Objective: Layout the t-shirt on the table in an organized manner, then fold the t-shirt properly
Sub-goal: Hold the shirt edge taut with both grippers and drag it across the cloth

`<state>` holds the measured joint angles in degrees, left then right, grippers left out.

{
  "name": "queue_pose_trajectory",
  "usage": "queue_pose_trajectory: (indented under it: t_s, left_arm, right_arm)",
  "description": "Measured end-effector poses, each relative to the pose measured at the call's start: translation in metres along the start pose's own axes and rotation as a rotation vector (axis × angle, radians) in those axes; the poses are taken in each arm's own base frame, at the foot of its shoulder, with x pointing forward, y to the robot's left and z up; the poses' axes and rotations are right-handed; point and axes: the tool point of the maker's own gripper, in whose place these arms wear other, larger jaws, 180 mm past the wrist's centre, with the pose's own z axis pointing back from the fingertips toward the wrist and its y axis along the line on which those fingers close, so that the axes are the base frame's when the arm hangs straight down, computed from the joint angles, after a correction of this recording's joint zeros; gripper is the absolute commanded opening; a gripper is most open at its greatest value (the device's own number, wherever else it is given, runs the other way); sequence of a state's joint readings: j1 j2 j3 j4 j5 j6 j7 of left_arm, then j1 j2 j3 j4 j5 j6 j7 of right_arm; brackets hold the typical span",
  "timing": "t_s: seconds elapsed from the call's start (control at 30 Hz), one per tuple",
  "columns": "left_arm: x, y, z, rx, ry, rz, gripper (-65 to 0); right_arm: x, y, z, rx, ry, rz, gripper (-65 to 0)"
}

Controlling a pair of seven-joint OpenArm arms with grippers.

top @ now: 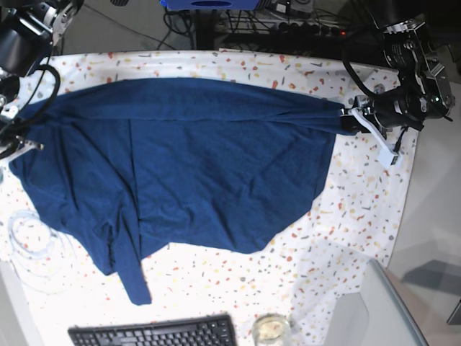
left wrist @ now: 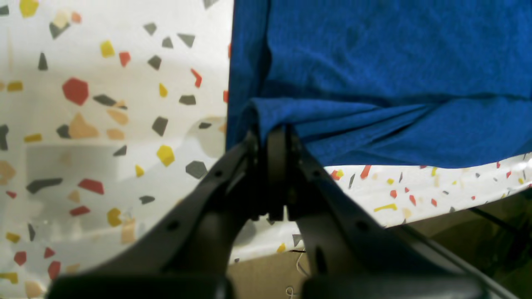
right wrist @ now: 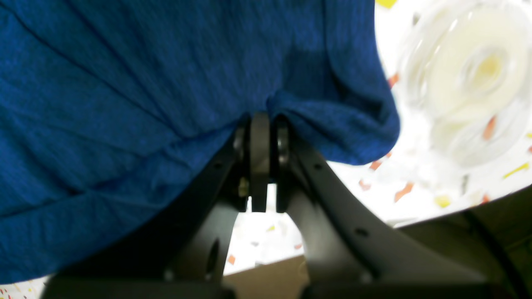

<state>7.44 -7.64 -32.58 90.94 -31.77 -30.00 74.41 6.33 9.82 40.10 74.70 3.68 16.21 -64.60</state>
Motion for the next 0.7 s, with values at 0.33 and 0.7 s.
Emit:
queue_pose_trajectory:
  t_s: [0.33,0.7]
  left_arm:
    - [-0.003,0.002,-0.01,-0.021,0.02,0.035,-65.0]
    - [0.013,-0.001,-0.01,-0.027,-0.011,0.024,-65.0]
  right_arm:
    - [0.002,-0.007,-0.023,-0.005,0.039,0.039,-64.8]
    - [0.003,-0.005,-0.025,-0.004,0.046,0.055,-64.8]
